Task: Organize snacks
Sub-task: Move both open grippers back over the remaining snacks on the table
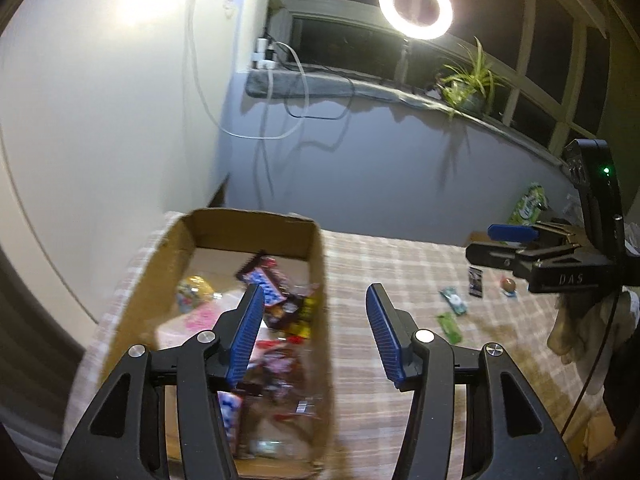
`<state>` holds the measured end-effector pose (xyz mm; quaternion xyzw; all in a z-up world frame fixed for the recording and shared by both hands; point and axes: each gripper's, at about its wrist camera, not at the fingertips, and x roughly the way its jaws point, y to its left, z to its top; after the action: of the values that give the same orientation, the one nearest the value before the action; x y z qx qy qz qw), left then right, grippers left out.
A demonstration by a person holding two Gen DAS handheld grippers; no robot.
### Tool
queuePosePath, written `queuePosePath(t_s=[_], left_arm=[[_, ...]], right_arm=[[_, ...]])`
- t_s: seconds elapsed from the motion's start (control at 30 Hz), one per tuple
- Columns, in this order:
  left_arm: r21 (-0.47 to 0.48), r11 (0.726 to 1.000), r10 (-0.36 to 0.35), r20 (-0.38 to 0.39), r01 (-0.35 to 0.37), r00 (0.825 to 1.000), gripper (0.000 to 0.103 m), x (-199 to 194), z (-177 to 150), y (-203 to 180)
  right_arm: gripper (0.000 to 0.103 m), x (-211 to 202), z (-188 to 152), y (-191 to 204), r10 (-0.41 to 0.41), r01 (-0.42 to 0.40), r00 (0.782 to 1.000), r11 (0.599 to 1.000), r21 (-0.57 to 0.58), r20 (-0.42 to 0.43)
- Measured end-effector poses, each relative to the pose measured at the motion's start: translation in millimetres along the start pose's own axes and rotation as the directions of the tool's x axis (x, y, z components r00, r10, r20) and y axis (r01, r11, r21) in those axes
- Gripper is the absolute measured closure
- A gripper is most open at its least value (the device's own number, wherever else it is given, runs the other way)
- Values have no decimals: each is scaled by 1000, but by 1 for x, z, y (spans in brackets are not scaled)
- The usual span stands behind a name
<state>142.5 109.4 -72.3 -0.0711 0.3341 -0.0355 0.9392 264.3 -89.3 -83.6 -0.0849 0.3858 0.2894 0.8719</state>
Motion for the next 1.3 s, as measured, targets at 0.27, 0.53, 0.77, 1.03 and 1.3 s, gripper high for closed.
queuePosePath(t_s=[0.27,0.53,0.77,1.03,1.3], left_arm=[[26,997,-66,-52,68,996,51,21,-4,-44],[24,990,-136,-136,140,981,51,53,-16,-87],[8,983,-177,-212,183,961,51,83,-26,-112],[26,982,-172,-288,187,942,51,114,-36,-135],[62,987,-121,-335,150,935,66,136,-42,-150]], right_arm=[[16,-24,-30,-69,-91,92,996,992,87,-17],[16,-39,-56,-119,-143,147,989,979,143,-34],[16,-40,-76,-149,-151,158,987,972,173,-55],[16,-25,-91,-168,-149,163,985,972,169,-92],[22,-7,-97,-172,-147,164,981,976,143,-124]])
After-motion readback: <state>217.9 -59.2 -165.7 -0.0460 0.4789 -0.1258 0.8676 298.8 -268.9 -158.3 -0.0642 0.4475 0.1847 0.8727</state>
